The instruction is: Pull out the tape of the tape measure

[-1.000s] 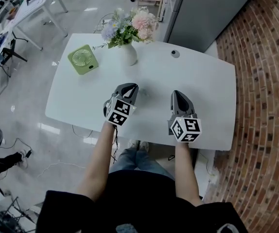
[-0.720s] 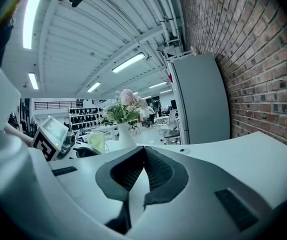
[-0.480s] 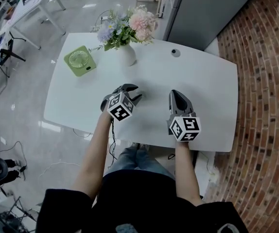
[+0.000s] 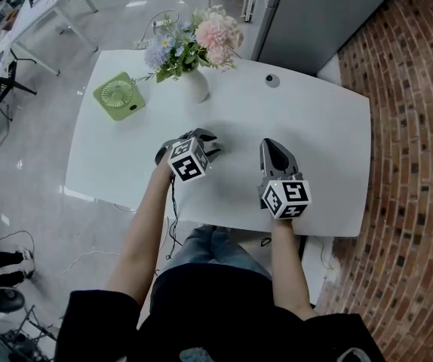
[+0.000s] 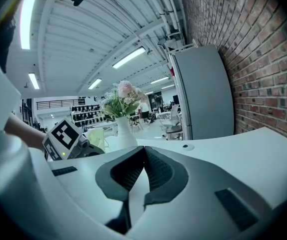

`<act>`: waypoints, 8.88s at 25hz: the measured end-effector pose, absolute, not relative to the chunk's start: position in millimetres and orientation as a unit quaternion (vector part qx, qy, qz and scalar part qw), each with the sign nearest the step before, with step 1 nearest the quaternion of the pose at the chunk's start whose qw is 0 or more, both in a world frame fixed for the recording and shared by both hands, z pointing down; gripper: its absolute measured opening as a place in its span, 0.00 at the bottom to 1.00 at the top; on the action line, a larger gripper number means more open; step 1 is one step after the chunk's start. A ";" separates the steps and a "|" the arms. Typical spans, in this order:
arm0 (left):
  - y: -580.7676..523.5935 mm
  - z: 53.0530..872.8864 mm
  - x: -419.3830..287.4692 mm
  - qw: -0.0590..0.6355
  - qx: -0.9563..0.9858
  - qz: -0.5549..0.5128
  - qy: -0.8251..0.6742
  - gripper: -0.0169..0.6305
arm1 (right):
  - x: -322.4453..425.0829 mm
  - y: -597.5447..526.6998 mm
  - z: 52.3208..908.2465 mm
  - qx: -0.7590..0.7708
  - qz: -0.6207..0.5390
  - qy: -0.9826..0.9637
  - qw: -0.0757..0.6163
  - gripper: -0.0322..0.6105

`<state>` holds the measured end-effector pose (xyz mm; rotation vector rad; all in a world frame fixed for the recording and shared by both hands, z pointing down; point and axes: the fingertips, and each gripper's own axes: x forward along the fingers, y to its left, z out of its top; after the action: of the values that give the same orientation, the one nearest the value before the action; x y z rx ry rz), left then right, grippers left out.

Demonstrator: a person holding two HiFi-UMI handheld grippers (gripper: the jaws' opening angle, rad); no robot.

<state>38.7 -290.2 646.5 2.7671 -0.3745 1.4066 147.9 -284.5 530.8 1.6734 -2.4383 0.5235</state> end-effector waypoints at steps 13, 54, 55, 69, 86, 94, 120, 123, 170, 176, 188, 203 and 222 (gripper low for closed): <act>-290.8 656.8 41.9 0.012 0.886 0.456 -0.083 0.15 | 153.5 -287.1 538.8 0.561 0.182 -0.804 0.074 0.05; -237.4 533.2 61.0 -0.070 0.936 0.331 -0.097 0.14 | 75.8 -235.2 562.9 0.452 0.197 -0.854 0.165 0.15; -235.1 531.2 61.3 -0.072 0.936 0.330 -0.096 0.14 | 75.1 -234.2 561.9 0.451 0.196 -0.855 0.165 0.15; -218.1 519.1 54.5 -0.075 0.941 0.317 -0.091 0.13 | 71.8 -221.3 551.2 0.459 0.149 -0.857 0.180 0.06; -215.8 535.7 35.9 -0.063 0.934 0.339 -0.094 0.13 | 112.4 -214.5 559.4 0.517 0.148 -0.817 0.210 0.06; -213.3 553.4 18.8 -0.058 0.925 0.364 -0.094 0.13 | 140.6 -209.5 568.9 0.549 0.161 -0.790 0.222 0.06; -225.2 601.8 -26.6 -0.037 0.898 0.431 -0.084 0.13 | 220.7 -204.3 601.1 0.602 0.184 -0.732 0.259 0.06; -227.7 604.9 -27.1 -0.037 0.897 0.433 -0.083 0.13 | 223.5 -206.2 603.8 0.603 0.188 -0.731 0.258 0.06; -242.1 658.6 1.4 -0.026 0.872 0.487 -0.041 0.16 | 192.4 -212.9 673.5 0.518 0.237 -0.750 0.335 0.08; -243.1 658.4 3.1 -0.026 0.874 0.484 -0.045 0.22 | 193.8 -211.5 674.3 0.522 0.242 -0.747 0.334 0.13; -243.8 647.7 7.1 -0.020 0.885 0.460 -0.063 0.23 | 198.9 -210.9 664.6 0.537 0.251 -0.744 0.309 0.21; -275.5 521.9 -7.9 0.022 0.931 0.247 -0.269 0.11 | 210.4 -226.7 561.3 0.596 0.200 -0.759 0.169 0.21; -292.8 397.1 -31.0 0.011 0.879 0.048 -0.473 0.06 | 217.2 -235.9 399.5 0.637 0.050 -0.769 -0.004 0.05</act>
<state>-31.0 -292.8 397.1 2.7432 -1.4766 0.1503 217.2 -235.9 399.5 2.0056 -2.4222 0.1577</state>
